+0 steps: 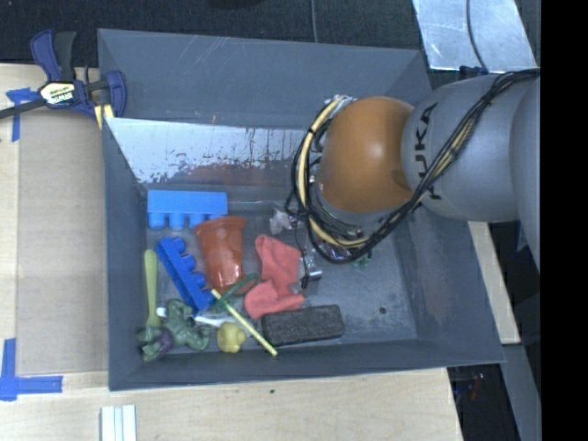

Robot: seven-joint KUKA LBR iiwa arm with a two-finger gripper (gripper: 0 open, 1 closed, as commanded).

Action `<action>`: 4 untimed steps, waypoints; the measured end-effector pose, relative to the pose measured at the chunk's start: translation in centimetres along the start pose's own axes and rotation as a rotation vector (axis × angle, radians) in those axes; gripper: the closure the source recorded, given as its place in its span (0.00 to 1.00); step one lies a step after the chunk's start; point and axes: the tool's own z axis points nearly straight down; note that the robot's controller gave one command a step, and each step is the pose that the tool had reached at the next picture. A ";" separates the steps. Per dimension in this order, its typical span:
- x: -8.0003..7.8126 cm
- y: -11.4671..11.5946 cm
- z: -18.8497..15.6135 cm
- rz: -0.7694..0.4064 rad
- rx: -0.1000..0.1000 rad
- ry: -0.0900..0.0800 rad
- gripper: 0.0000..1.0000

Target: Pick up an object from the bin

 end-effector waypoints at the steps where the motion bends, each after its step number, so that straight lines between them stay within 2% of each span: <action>1: -1.0 -1.3 -5.5 -0.029 0.002 0.000 0.00; 2: -0.7 -1.4 -2.8 -0.102 0.005 -0.011 0.00; 3: 0.4 -0.2 -0.3 0.031 0.002 -0.003 0.00; 4: 1.4 0.9 1.3 0.012 0.003 -0.005 0.00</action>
Offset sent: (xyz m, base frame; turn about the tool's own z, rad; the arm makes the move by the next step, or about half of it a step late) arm -0.0020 -0.0138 -0.0387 -0.1665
